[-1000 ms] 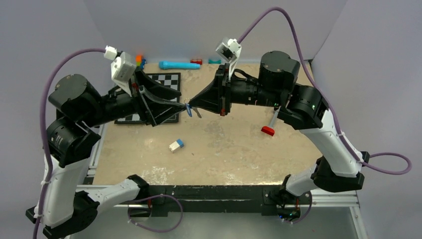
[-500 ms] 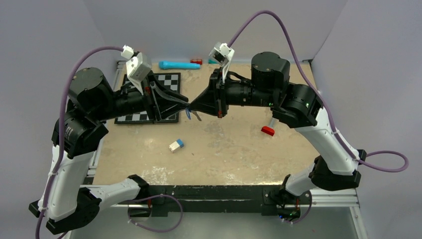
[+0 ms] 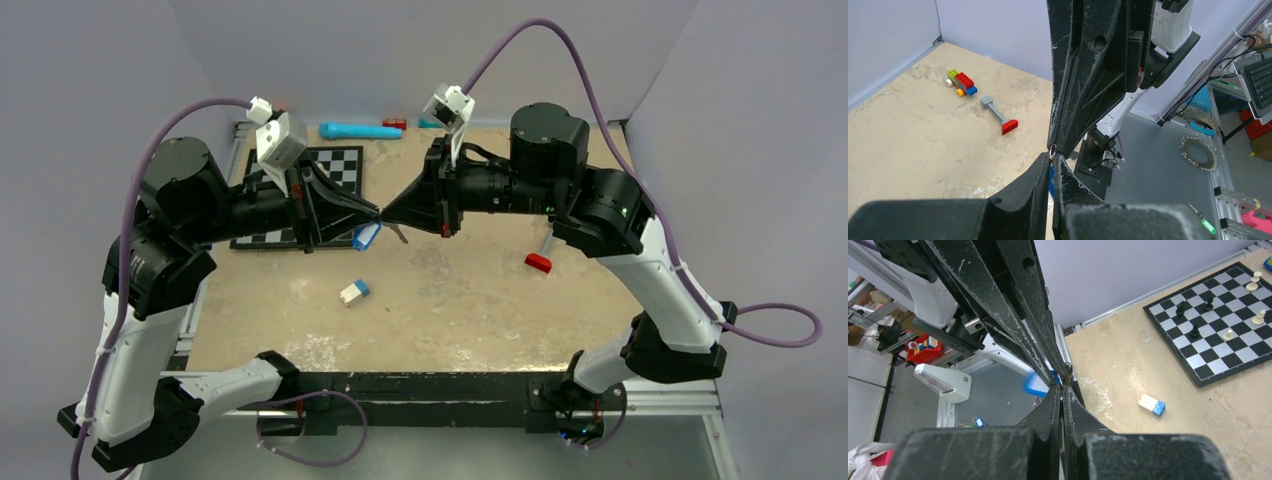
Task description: Remove the keys from the keyring
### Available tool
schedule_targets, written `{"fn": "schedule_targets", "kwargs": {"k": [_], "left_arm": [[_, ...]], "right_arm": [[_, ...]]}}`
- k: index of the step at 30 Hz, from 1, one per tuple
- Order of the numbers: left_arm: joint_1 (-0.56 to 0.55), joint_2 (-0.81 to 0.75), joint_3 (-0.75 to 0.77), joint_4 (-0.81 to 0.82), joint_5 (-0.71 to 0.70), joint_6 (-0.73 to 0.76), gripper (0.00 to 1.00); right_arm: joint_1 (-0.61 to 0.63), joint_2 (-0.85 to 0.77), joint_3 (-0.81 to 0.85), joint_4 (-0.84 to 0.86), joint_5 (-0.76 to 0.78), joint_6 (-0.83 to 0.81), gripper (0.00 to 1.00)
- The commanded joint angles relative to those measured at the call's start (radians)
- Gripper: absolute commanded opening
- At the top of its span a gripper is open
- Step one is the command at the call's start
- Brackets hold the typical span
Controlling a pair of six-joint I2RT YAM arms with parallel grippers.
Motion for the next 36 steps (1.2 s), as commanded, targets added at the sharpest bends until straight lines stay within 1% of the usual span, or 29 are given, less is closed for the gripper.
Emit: {"fn": "schedule_targets", "kwargs": {"k": [1, 2, 3, 4, 5, 7, 17, 29, 32, 36], "left_arm": [[0.000, -0.001, 0.008, 0.000, 0.027, 0.021, 0.12], [-0.001, -0.001, 0.010, -0.004, 0.027, 0.023, 0.18], [0.000, -0.001, 0.012, -0.006, 0.025, 0.027, 0.27], [-0.001, -0.002, 0.018, -0.014, 0.023, 0.032, 0.32], [0.001, 0.000, 0.022, -0.018, 0.023, 0.036, 0.33], [0.000, 0.005, 0.034, -0.028, 0.021, 0.041, 0.34], [0.000, 0.021, 0.070, -0.035, 0.026, 0.047, 0.29], [-0.001, 0.038, 0.099, -0.041, 0.019, 0.054, 0.29], [0.000, 0.042, 0.098, -0.032, 0.025, 0.044, 0.25], [-0.001, 0.043, 0.094, -0.012, 0.038, 0.020, 0.15]], "right_arm": [[0.000, 0.005, 0.048, 0.019, -0.036, -0.010, 0.00], [0.000, 0.005, 0.047, 0.019, -0.038, -0.011, 0.00], [0.000, 0.005, 0.046, 0.018, -0.041, -0.011, 0.00], [0.000, 0.005, 0.046, 0.018, -0.044, -0.011, 0.00], [0.000, 0.006, 0.046, 0.018, -0.046, -0.011, 0.00], [0.001, 0.005, 0.046, 0.018, -0.050, -0.011, 0.00], [0.000, 0.013, 0.050, 0.022, -0.069, -0.008, 0.00], [0.001, 0.008, 0.044, 0.018, -0.082, -0.010, 0.00], [0.001, 0.011, 0.043, 0.019, -0.087, -0.010, 0.00], [0.001, 0.011, 0.039, 0.024, -0.096, -0.008, 0.00]]}}
